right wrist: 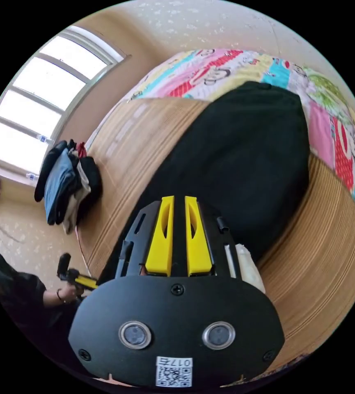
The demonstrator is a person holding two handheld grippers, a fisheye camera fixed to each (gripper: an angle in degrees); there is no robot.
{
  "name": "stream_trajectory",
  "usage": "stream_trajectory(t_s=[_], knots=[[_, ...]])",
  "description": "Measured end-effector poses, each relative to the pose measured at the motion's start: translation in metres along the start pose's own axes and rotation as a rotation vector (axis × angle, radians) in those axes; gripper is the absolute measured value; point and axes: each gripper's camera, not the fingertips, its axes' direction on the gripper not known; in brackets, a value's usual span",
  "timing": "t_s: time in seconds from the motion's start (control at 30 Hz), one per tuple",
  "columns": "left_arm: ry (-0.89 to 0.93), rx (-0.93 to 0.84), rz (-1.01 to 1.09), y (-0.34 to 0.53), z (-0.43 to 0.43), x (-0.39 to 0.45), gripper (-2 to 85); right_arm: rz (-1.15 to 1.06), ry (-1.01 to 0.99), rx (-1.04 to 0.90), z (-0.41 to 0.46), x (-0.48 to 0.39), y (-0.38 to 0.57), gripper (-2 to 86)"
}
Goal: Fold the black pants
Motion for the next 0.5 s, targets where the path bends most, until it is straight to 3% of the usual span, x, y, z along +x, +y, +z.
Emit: stream_trajectory(t_s=[0.17, 0.23, 0.4, 0.5], knots=[[-0.065, -0.112, 0.055, -0.011, 0.006, 0.025, -0.1, 0.411, 0.035, -0.147, 0.019, 0.013, 0.220, 9.8], [-0.089, -0.161, 0.075, -0.014, 0.009, 0.035, 0.2, 0.567, -0.107, -0.111, 0.034, -0.009, 0.305, 9.8], [-0.160, -0.270, 0.175, -0.016, 0.010, 0.060, 1.2, 0.658, -0.280, -0.048, 0.048, -0.048, 0.368, 7.1], [-0.136, -0.292, 0.229, -0.011, 0.011, 0.064, 0.4, 0.679, -0.255, -0.053, 0.049, -0.053, 0.369, 4.4]])
